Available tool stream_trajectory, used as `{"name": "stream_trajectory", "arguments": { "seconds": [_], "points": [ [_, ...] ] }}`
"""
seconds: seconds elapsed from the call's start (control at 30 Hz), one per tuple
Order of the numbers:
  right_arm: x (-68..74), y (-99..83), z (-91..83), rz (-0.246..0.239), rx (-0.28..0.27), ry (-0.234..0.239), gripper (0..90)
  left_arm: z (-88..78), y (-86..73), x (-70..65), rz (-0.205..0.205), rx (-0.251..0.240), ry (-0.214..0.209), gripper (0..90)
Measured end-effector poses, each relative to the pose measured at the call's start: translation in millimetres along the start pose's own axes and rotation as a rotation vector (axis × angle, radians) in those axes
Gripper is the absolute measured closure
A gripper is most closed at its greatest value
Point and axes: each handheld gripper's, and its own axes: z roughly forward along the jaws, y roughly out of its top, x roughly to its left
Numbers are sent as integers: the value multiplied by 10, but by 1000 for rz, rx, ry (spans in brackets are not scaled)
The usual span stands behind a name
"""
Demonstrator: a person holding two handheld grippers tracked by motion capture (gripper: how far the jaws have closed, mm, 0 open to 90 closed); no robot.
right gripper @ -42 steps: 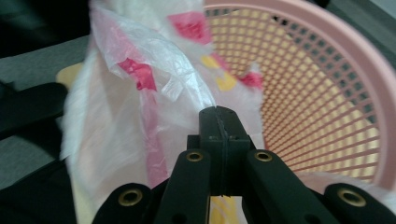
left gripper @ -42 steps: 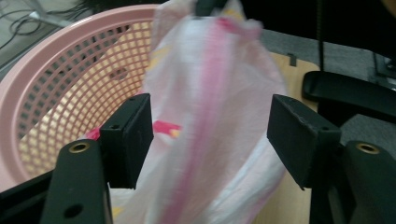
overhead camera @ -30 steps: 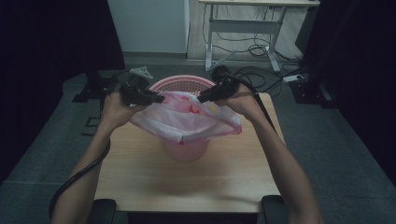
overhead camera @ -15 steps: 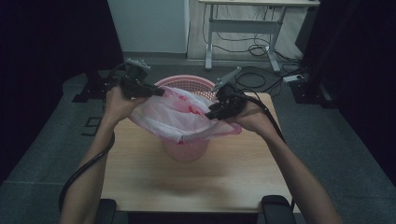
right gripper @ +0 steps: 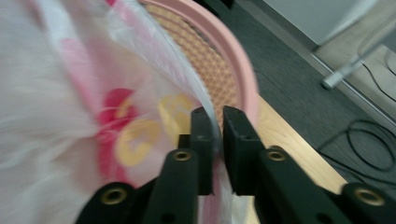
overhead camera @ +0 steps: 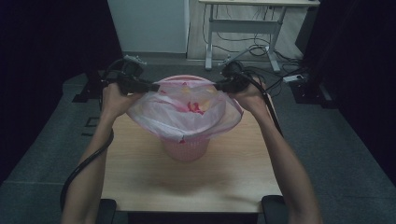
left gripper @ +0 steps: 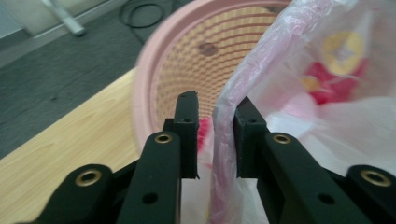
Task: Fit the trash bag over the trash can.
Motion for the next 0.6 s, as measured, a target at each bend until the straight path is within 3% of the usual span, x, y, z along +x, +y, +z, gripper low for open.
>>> {"name": "stream_trajectory", "arguments": {
  "seconds": [0.03,0.1,0.2,0.23,0.3,0.37,0.43,0.6],
  "points": [
    [-75,-17,118,18,19,-33,692,48,-3,31,-10,3,15,677],
    [-132,-45,208,43,32,-45,585,157,-23,104,-31,11,28,639],
    [-198,-91,301,68,49,-39,515,221,-48,152,-37,4,38,587],
    [-250,-145,371,99,49,-16,510,240,-65,205,-65,-30,7,580],
    [-274,-180,411,118,54,9,544,250,-74,225,-74,-45,-9,573],
    [-283,-198,426,126,52,37,574,247,-74,230,-71,-43,-11,575],
    [-281,-227,452,142,46,86,591,239,-79,250,-67,-23,25,568],
    [-244,-218,454,130,52,72,605,347,-128,264,-78,26,29,549]
  ]
}}
